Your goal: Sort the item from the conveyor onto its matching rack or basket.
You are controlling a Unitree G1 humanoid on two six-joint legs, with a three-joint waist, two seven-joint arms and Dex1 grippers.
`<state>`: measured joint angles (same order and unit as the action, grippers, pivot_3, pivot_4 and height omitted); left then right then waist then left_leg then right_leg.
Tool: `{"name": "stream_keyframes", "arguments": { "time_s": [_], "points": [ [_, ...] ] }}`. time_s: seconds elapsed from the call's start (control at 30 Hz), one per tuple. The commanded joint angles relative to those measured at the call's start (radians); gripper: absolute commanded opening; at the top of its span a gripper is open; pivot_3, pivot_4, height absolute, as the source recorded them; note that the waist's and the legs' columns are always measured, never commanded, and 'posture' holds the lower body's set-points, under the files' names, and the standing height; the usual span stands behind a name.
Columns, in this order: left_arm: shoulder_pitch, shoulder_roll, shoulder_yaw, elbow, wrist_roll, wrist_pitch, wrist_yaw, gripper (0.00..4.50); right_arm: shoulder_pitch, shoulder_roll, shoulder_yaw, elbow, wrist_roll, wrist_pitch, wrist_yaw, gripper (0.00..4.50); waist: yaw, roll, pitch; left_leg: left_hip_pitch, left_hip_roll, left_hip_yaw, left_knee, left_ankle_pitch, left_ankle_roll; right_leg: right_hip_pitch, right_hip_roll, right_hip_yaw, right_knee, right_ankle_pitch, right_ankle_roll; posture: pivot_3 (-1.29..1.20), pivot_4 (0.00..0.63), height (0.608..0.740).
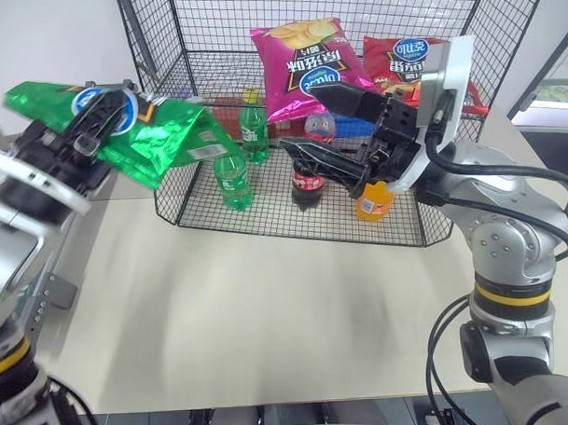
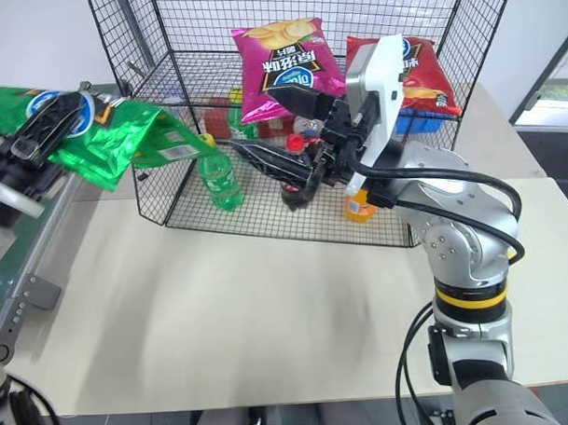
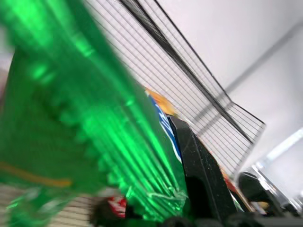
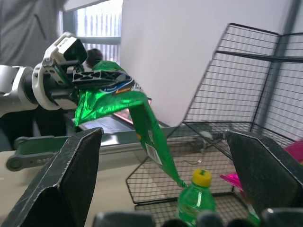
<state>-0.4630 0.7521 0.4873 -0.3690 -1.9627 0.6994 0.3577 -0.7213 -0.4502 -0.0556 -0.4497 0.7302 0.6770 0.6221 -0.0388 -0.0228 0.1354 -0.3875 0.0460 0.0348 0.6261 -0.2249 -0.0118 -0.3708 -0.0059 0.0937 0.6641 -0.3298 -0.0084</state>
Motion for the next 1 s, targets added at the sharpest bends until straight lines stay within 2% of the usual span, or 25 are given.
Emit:
{"name": "stream_keyframes", "arguments": {
  "time_s": [0.03,0.3,0.37,0.53,0.67,1.0],
  "points": [
    [-0.169,-0.023,-0.094,0.119,0.056,-0.012,-0.069,0.03,0.009,-0.008,-0.035,-0.082,0.024,0.011,-0.054,4.5,0.005,0.0,0.0,-0.001,0.0,-0.001,0.0,0.001,-0.001,0.0,0.0,0.0,0.0,0.0,0.0,0.0,0.15,0.74],
    [-0.446,-0.137,-0.182,0.351,0.394,-0.088,-0.302,0.03,0.061,-0.023,-0.048,-0.156,0.028,0.033,-0.136,4.5,0.023,0.0,0.0,-0.001,-0.002,-0.001,0.0,0.006,-0.009,-0.001,0.004,-0.002,0.0,0.0,0.0,0.0,0.15,0.74],
    [-0.467,-0.155,-0.183,0.38,0.449,-0.085,-0.342,0.03,0.065,-0.025,-0.048,-0.164,0.03,0.036,-0.147,4.5,0.023,0.0,0.0,-0.002,-0.002,0.0,0.0,0.006,-0.009,-0.001,0.004,-0.002,0.0,0.0,0.0,0.0,0.15,0.74],
    [-0.392,-0.243,-0.221,0.451,0.678,-0.157,-0.491,0.03,0.072,-0.031,-0.051,-0.182,0.044,0.048,-0.179,4.5,0.023,0.0,0.0,-0.001,-0.002,0.0,-0.001,0.006,-0.009,-0.001,0.004,-0.001,0.0,0.0,0.0,0.0,0.15,0.74],
    [-0.338,-0.312,-0.201,0.454,0.735,-0.15,-0.504,0.03,0.074,-0.041,-0.052,-0.19,0.053,0.053,-0.19,4.5,0.024,0.0,0.0,-0.002,-0.002,-0.001,0.0,0.005,-0.009,-0.001,0.002,0.0,0.0,0.0,0.0,0.0,0.15,0.74],
    [-0.319,-0.436,-0.114,0.391,0.731,-0.118,-0.299,0.03,0.035,-0.079,-0.017,-0.169,0.041,0.076,-0.192,4.5,0.024,0.0,0.0,-0.004,-0.001,-0.003,0.0,0.003,-0.004,-0.001,0.0,0.0,0.0,0.0,0.001,0.0,0.15,0.74]
  ]
}}
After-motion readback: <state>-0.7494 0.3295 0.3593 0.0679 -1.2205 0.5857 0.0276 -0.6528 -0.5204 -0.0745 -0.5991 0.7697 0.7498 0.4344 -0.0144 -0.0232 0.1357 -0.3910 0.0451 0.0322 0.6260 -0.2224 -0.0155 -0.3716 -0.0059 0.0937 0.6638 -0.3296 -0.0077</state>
